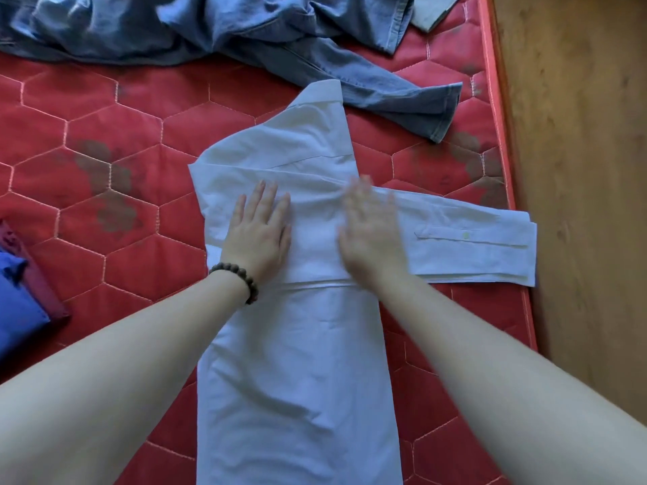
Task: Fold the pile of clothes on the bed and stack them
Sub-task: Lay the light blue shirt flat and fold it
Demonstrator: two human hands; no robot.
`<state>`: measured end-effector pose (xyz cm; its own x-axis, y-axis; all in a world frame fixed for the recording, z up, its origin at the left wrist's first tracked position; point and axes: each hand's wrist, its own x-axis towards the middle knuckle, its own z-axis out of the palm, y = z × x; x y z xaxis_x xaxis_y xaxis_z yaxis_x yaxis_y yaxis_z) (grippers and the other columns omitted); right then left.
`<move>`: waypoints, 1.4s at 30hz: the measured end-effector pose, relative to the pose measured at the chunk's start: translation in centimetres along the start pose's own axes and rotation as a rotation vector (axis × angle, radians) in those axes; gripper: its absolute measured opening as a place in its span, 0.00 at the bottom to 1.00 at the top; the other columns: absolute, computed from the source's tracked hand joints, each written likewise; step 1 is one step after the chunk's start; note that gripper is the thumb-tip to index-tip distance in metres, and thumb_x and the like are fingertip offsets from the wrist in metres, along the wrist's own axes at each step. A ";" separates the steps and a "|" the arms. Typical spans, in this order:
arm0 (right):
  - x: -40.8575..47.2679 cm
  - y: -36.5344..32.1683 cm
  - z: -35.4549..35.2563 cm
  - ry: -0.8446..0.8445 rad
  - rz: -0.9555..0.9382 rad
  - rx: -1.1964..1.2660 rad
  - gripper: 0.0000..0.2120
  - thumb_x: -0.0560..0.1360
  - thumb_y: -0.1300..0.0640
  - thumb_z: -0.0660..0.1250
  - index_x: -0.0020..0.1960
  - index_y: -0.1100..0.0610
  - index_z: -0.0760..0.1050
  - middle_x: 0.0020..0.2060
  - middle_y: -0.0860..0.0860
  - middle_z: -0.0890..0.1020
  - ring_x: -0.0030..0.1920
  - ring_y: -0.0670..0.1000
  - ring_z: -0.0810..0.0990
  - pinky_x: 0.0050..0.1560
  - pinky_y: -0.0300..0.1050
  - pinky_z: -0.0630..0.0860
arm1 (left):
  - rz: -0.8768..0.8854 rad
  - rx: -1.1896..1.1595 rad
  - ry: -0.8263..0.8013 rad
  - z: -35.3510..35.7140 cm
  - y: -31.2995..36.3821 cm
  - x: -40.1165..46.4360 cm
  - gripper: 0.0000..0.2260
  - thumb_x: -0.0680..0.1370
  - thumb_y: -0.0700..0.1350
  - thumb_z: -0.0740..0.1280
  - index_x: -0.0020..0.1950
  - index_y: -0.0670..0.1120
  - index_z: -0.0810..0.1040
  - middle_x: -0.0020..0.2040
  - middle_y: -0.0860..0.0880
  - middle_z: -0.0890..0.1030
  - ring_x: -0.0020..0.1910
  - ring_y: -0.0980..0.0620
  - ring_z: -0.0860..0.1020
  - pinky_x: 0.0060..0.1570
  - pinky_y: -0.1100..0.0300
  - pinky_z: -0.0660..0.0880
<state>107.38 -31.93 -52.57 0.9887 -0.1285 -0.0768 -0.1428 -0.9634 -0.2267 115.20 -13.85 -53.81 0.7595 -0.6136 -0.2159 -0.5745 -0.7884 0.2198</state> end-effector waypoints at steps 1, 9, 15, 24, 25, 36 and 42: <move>1.4 -1.9 1.4 -0.032 -0.070 -0.048 0.28 0.77 0.53 0.52 0.74 0.65 0.62 0.75 0.60 0.62 0.76 0.59 0.59 0.73 0.67 0.52 | -0.028 0.016 -0.017 0.8 0.3 0.6 0.29 0.79 0.54 0.43 0.77 0.43 0.59 0.78 0.42 0.55 0.78 0.42 0.51 0.75 0.41 0.46; 0.8 2.4 4.3 -0.014 -0.054 -0.068 0.25 0.78 0.49 0.52 0.74 0.55 0.66 0.73 0.55 0.67 0.74 0.54 0.64 0.73 0.63 0.56 | -0.124 0.138 0.019 3.0 -0.1 0.9 0.29 0.79 0.60 0.42 0.79 0.53 0.46 0.80 0.53 0.46 0.78 0.40 0.41 0.73 0.36 0.38; -4.0 11.0 1.7 -0.028 0.131 -0.201 0.27 0.81 0.47 0.48 0.73 0.61 0.65 0.74 0.56 0.66 0.74 0.54 0.64 0.73 0.66 0.46 | -0.140 0.149 -0.007 2.8 0.0 0.8 0.29 0.79 0.60 0.40 0.79 0.54 0.42 0.80 0.54 0.43 0.77 0.41 0.38 0.73 0.37 0.38; -8.7 19.0 -0.1 -0.107 0.390 -0.219 0.34 0.80 0.38 0.39 0.78 0.58 0.52 0.78 0.53 0.55 0.78 0.52 0.52 0.75 0.61 0.45 | -0.147 0.135 -0.021 2.8 0.1 0.8 0.28 0.79 0.59 0.42 0.79 0.54 0.43 0.79 0.54 0.43 0.77 0.43 0.37 0.73 0.37 0.38; -8.9 19.3 -0.2 -0.110 0.417 -0.228 0.34 0.80 0.37 0.40 0.79 0.57 0.50 0.78 0.54 0.54 0.78 0.52 0.51 0.75 0.61 0.44 | -0.148 0.135 -0.024 2.8 0.1 0.8 0.28 0.79 0.59 0.42 0.79 0.54 0.43 0.79 0.54 0.43 0.77 0.43 0.37 0.73 0.37 0.38; -8.4 19.9 -2.3 0.040 0.858 0.374 0.41 0.78 0.40 0.61 0.79 0.53 0.42 0.78 0.56 0.51 0.77 0.58 0.54 0.73 0.56 0.55 | -0.152 0.139 -0.096 2.1 0.2 0.9 0.27 0.81 0.59 0.42 0.78 0.55 0.38 0.79 0.55 0.37 0.76 0.44 0.33 0.72 0.39 0.34; -7.0 19.9 -4.0 0.151 1.158 0.398 0.34 0.67 0.44 0.77 0.64 0.60 0.68 0.64 0.56 0.71 0.64 0.57 0.71 0.57 0.49 0.69 | -0.155 0.131 -0.190 1.0 0.5 1.1 0.28 0.81 0.59 0.42 0.78 0.54 0.36 0.78 0.54 0.34 0.75 0.44 0.31 0.72 0.39 0.32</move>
<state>97.77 -51.09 -52.66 0.2620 -0.9096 -0.3226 -0.9154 -0.1283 -0.3816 115.39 -14.98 -54.91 0.7774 -0.4726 -0.4151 -0.5000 -0.8647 0.0481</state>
